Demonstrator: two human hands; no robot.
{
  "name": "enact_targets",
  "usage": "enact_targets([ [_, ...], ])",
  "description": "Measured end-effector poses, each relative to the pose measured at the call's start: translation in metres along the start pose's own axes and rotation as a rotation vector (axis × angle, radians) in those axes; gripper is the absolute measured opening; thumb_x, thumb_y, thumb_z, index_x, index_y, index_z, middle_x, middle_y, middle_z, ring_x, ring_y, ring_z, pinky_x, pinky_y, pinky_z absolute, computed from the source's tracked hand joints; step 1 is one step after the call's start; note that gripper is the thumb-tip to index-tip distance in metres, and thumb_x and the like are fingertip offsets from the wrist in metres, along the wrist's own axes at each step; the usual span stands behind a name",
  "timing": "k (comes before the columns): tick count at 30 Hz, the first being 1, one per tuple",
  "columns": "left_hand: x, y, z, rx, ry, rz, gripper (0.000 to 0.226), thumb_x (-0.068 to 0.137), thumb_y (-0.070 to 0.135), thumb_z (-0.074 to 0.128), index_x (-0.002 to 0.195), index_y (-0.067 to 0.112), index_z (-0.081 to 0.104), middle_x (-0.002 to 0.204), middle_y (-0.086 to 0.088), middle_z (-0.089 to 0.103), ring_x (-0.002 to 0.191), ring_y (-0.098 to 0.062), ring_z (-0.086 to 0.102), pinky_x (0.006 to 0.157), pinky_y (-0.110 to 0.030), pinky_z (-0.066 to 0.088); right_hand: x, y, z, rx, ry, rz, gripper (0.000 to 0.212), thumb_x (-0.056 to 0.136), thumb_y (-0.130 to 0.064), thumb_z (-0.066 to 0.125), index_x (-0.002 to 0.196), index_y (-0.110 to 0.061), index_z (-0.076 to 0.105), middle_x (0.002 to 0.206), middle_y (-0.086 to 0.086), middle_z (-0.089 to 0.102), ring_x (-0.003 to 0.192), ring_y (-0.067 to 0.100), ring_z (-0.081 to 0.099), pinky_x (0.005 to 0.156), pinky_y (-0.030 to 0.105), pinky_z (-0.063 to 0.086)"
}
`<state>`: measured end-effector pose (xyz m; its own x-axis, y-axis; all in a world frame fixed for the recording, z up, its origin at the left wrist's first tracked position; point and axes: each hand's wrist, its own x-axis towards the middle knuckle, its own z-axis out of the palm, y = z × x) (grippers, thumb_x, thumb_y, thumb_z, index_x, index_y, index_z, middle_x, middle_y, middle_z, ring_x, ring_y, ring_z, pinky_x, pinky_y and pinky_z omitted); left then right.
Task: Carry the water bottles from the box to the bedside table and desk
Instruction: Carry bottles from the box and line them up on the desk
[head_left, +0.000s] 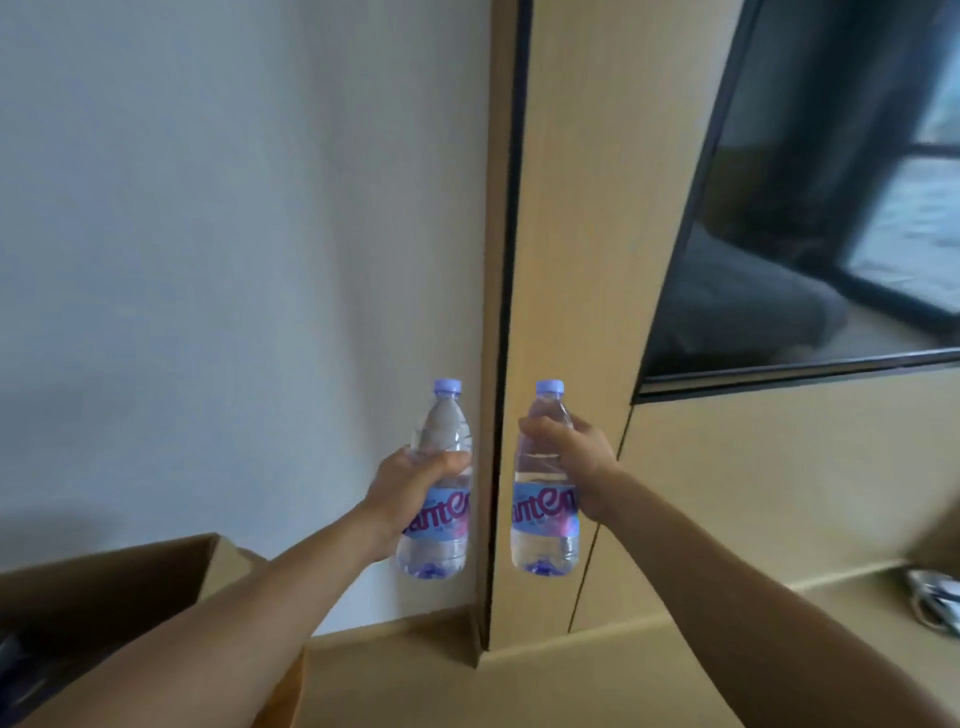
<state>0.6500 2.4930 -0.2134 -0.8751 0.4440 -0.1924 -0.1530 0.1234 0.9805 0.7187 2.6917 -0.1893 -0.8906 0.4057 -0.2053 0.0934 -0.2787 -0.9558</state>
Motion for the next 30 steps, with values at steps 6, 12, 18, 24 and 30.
enact_targets([
  [6,0.012,0.020,0.163,-0.020,-0.280,0.049,0.037,0.065,0.035,0.081,0.090,0.009,0.071,0.077,-0.013,0.073,0.069,-0.029,0.069,0.064,-0.033,0.055,-0.047,-0.033,-0.159,0.052,0.247,-0.065,0.031,0.076,-0.017,0.079,0.103,-0.008,0.065,0.083,0.011,0.068,0.069,0.024,0.067,0.067,0.035,0.056],
  [12,0.000,0.028,0.329,0.015,-0.518,0.092,0.035,0.066,0.041,0.076,0.088,0.015,0.067,0.075,-0.008,0.073,0.065,-0.024,0.069,0.064,-0.032,0.056,-0.105,-0.062,-0.310,0.058,0.399,-0.131,0.023,0.080,-0.014,0.077,0.098,-0.010,0.063,0.082,0.010,0.065,0.065,0.019,0.066,0.059,0.027,0.053],
  [18,-0.007,0.031,0.460,0.014,-0.677,0.052,0.057,0.046,0.048,0.079,0.089,0.013,0.067,0.074,-0.010,0.071,0.065,-0.026,0.068,0.064,-0.034,0.056,-0.162,-0.077,-0.423,0.081,0.572,-0.184,0.010,0.084,-0.009,0.072,0.088,-0.010,0.063,0.073,0.007,0.063,0.057,0.016,0.062,0.054,0.025,0.054],
  [24,-0.004,0.028,0.580,0.044,-0.865,0.022,0.041,0.057,0.039,0.080,0.085,0.013,0.067,0.074,-0.012,0.068,0.060,-0.025,0.066,0.059,-0.031,0.055,-0.192,-0.076,-0.521,0.163,0.783,-0.206,0.019,0.081,-0.014,0.075,0.095,-0.009,0.064,0.081,0.011,0.066,0.066,0.021,0.066,0.058,0.027,0.054],
  [30,0.014,0.023,0.703,0.061,-1.059,0.000,0.037,0.057,0.043,0.079,0.078,0.013,0.072,0.074,-0.015,0.069,0.064,-0.029,0.066,0.069,-0.038,0.054,-0.197,-0.087,-0.614,0.177,0.895,-0.232,0.019,0.078,-0.013,0.076,0.093,-0.011,0.064,0.080,0.011,0.064,0.072,0.024,0.067,0.065,0.032,0.056],
])
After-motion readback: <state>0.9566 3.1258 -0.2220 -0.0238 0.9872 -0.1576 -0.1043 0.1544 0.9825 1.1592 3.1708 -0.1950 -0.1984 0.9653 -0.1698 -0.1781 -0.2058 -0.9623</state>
